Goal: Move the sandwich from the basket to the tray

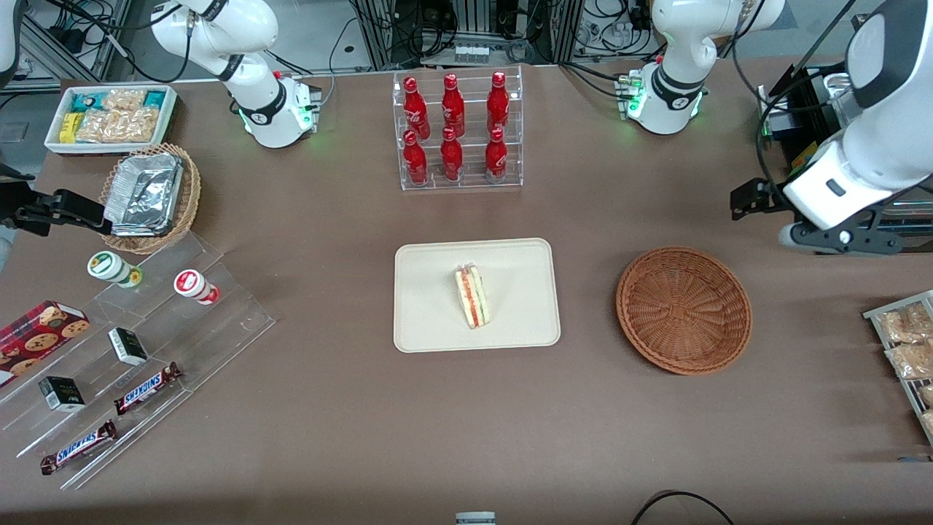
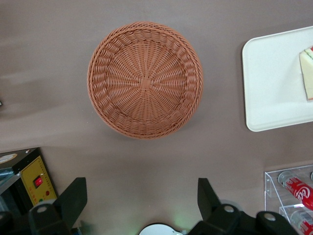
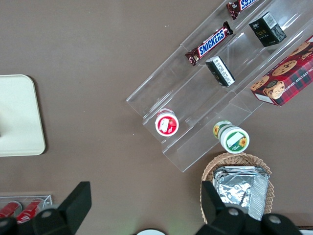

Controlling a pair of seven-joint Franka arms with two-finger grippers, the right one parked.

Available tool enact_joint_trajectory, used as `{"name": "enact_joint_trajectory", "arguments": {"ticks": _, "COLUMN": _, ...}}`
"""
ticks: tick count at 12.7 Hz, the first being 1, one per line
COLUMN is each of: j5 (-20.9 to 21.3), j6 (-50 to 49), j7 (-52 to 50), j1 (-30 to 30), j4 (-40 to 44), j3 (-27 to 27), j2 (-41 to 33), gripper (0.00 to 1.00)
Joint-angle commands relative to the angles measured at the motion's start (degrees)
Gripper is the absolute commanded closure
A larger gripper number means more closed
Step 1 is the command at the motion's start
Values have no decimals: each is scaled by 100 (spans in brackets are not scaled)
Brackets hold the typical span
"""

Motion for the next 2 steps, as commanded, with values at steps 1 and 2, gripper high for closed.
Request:
{"name": "enact_joint_trajectory", "arguments": {"ticks": 1, "j5": -91, "j6": -95, "j7": 170, "j1": 46, "j4": -109, "j3": 11, "j2": -251, "gripper": 0}}
{"name": "enact_joint_trajectory", "arguments": {"ticks": 2, "j5": -82, "j6": -104, "j7": 214, "j1": 46, "j4": -117, "j3": 20, "j2": -260, "gripper": 0}}
